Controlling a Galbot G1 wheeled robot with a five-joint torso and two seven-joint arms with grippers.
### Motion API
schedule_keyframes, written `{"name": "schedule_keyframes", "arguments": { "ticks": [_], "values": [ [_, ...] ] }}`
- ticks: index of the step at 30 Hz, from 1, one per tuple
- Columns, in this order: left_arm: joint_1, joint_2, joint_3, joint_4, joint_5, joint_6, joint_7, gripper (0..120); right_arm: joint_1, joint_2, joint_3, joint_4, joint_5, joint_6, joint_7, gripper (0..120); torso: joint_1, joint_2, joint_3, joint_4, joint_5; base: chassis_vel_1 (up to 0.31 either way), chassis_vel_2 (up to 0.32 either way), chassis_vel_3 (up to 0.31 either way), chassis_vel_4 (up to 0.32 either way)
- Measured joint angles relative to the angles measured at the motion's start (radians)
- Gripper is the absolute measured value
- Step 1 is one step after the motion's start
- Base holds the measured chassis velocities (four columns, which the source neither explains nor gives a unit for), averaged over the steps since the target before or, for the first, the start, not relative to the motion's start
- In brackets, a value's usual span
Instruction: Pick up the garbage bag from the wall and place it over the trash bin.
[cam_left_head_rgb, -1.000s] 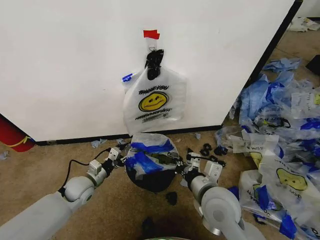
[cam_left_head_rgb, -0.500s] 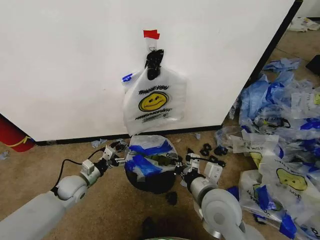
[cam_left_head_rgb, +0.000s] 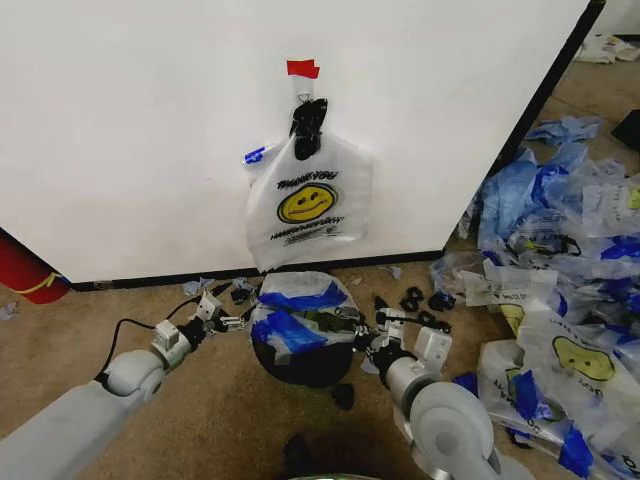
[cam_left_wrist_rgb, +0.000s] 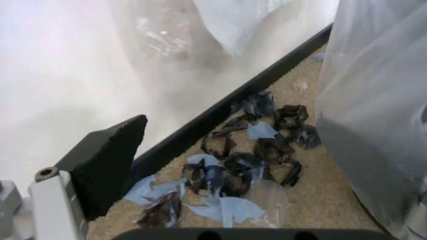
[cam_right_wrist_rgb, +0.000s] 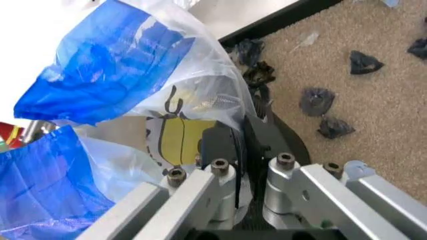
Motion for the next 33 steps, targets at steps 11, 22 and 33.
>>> {"name": "schedule_keyframes", "arguments": {
  "ticks": [11,22,33],
  "values": [
    [0.016,0.058,-0.028,-0.083,-0.11,-0.015,0.094,100,-0.003,-0.003,0.001,-0.004,-0.016,0.005,-0.01,0,0.0,0.0,0.0,0.0,0.0,0.0,0.0,0.0,0.0],
    [-0.008,0.121,-0.037,-0.105,-0.128,-0.019,0.132,100,-0.007,0.001,0.004,-0.001,-0.018,0.005,-0.014,0,0.0,0.0,0.0,-0.0001,0.0,0.0,0.0,0.0,0.0],
    [0.011,0.16,-0.091,-0.101,-0.131,-0.035,0.225,100,-0.009,-0.001,0.008,0.001,-0.019,0.007,-0.016,0,0.0,0.0,0.0,0.0001,-0.0001,0.0,0.0,0.0,0.0]
  ]
}}
